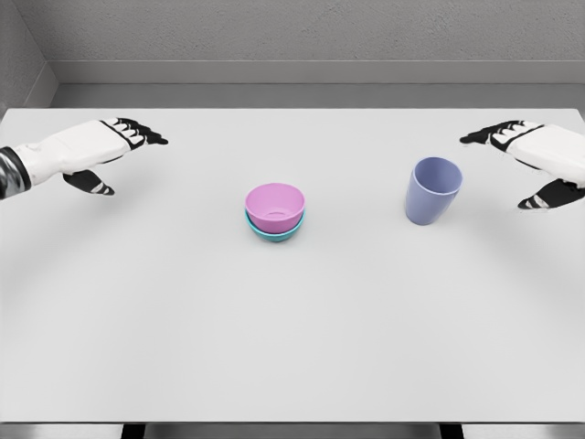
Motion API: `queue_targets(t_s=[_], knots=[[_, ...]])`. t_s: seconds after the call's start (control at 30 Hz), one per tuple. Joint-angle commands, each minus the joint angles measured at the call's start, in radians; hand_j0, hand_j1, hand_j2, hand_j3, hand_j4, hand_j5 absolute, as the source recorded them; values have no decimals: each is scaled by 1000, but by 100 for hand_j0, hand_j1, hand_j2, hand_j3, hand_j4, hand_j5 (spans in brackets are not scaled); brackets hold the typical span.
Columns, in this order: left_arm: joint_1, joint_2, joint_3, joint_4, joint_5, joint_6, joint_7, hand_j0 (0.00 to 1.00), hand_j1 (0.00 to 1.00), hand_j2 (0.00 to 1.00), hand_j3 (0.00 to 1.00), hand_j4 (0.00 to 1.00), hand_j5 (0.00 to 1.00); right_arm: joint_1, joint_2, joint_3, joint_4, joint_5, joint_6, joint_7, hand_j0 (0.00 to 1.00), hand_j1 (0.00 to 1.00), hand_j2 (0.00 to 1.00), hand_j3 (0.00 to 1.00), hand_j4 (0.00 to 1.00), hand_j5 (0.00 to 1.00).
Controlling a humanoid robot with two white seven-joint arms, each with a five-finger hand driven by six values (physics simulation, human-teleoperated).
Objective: Stacking bowl and cup with both arms
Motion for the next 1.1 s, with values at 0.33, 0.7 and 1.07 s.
queue_targets(t_s=[0.33,0.7,1.07], knots=[[0,3,7,0,9,1,0,100,100,100,100,100,100,-138,69,90,106,29,-4,176,100,100,100,100,100,100],[0,1,5,-2,9,1,-1,100,100,100,100,100,100,-279,142,230,178,29,-4,176,100,100,100,100,100,100],[0,1,7,-5,7,1,-3,100,100,100,100,100,100,-285,198,254,185,29,-6,176,100,100,100,100,100,100]])
